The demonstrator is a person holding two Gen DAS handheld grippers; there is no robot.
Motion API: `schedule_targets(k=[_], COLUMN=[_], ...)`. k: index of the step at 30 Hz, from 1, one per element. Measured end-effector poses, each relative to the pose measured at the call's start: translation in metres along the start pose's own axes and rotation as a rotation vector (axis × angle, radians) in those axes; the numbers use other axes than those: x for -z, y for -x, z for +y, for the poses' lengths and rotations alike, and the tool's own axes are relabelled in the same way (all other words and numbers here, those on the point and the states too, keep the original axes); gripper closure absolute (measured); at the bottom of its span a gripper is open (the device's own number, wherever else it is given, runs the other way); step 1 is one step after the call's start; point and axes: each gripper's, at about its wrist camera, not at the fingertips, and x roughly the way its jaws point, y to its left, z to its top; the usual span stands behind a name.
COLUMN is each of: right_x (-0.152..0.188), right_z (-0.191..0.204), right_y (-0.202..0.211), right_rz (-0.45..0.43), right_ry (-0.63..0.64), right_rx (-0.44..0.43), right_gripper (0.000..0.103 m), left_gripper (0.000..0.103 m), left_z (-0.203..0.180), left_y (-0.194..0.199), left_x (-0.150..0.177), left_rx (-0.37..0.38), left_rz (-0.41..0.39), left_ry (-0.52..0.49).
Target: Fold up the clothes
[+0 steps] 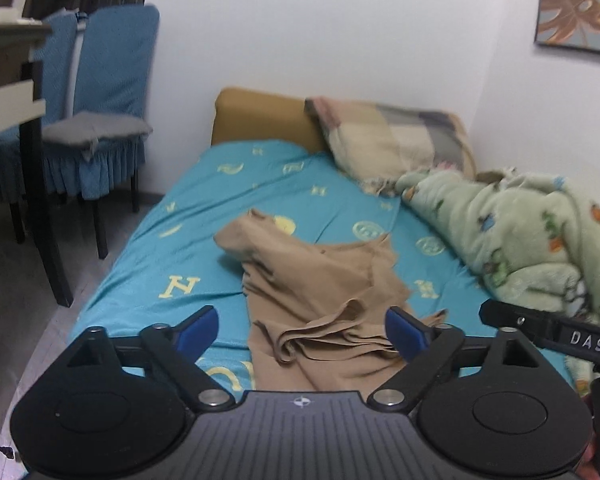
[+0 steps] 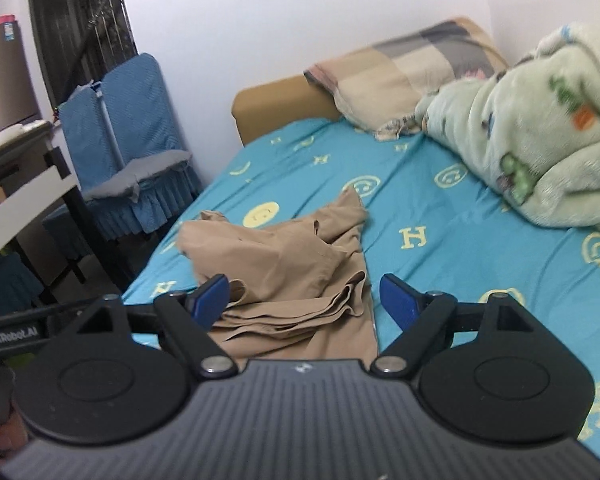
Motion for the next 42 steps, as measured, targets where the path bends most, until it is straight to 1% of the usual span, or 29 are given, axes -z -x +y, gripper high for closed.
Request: schedule_targets(k=[3,4,6,8,10,14,18,20,21,23,24,25,26,27,28,29,30,31,33,35,37,38,40,41,42], right_x=[0.003,0.004,0.006,0.007,0.010,0.015,0.018,0.018,0.018,0.019,0.019,0.019,0.020,0.021,0.022,0.024,0.027,0.031,0.041,0.058,0.075,0.083,0.094,0.096,0.098], right_z=[0.011,0.016,0.021,0.023,0.021,0.022,0.022,0.022,0.022,0.022,0.021,0.021,0.020,0.018,0.015,0.011,0.003,-0.005,-0.020,-0.034,-0.042,-0.044,-0.052,-0.057,-0.061], right_y=[0.032,0.041,0.054,0.065,0.072,0.074,0.074,0.074,0.074,0.072,0.071,0.069,0.068,0.066,0.063,0.061,0.056,0.052,0.042,0.028,0.015,0.010,0.002,0.000,-0.003], right_rz=[-0.045,-0.056,-0.066,-0.074,-0.068,-0.034,-0.022,-0.025,-0.024,-0.021,-0.014,-0.008,0.000,0.011,0.031,0.051,0.088,0.126,0.210,0.299,0.380,0.400,0.411,0.404,0.397], right_ry=[0.040,0.061,0.075,0.064,0.033,0.021,0.017,0.015,0.014,0.013,0.008,0.003,-0.005,-0.021,-0.055,-0.091,-0.169,-0.249,-0.418,-0.602,-0.740,-0.796,-0.877,-0.895,-0.913], right_rx=[0.000,0.005,0.009,-0.002,-0.023,0.019,0.022,0.015,0.015,0.013,0.012,0.011,0.010,0.008,-0.001,-0.010,-0.033,-0.057,-0.116,-0.206,-0.268,-0.274,-0.255,-0.233,-0.211], right_gripper=[0.020,0.027,0.028,0.028,0.027,0.026,0.026,0.026,0.026,0.026,0.026,0.026,0.026,0.026,0.026,0.026,0.026,0.025,0.023,0.023,0.024,0.024,0.025,0.027,0.036], left_gripper=[0.008,0.008,0.008,0.008,0.008,0.008,0.011,0.017,0.019,0.029,0.032,0.039,0.047,0.052,0.067,0.086,0.091,0.094,0.097,0.098,0.098,0.098,0.098,0.098,0.098], left_z=[-0.011,-0.014,-0.017,-0.016,-0.011,0.003,0.018,0.028,0.035,0.049,0.057,0.062,0.065,0.068,0.069,0.070,0.072,0.073,0.075,0.075,0.072,0.072,0.074,0.074,0.073], left_y=[0.029,0.036,0.047,0.052,0.049,0.023,-0.002,-0.017,-0.023,-0.031,-0.035,-0.037,-0.039,-0.039,-0.039,-0.039,-0.038,-0.037,-0.033,-0.027,-0.021,-0.018,-0.012,-0.010,-0.009], left_x=[0.006,0.009,0.017,0.028,0.042,0.066,0.091,0.104,0.110,0.122,0.127,0.131,0.132,0.133,0.135,0.137,0.139,0.141,0.141,0.137,0.132,0.128,0.124,0.122,0.119], left_rx=[0.022,0.031,0.060,0.093,0.124,0.167,0.210,0.214,0.212,0.204,0.200,0.194,0.186,0.174,0.154,0.132,0.121,0.118,0.126,0.144,0.165,0.178,0.200,0.204,0.207], left_rz=[-0.011,-0.007,0.017,0.065,0.129,0.249,0.370,0.411,0.414,0.387,0.373,0.362,0.354,0.345,0.342,0.344,0.345,0.341,0.321,0.286,0.247,0.228,0.197,0.181,0.166], left_ry=[-0.011,-0.008,0.028,0.095,0.180,0.368,0.556,0.672,0.735,0.863,0.927,0.969,0.988,1.001,1.004,1.005,1.007,1.014,1.024,1.022,1.018,1.020,1.020,1.012,1.003])
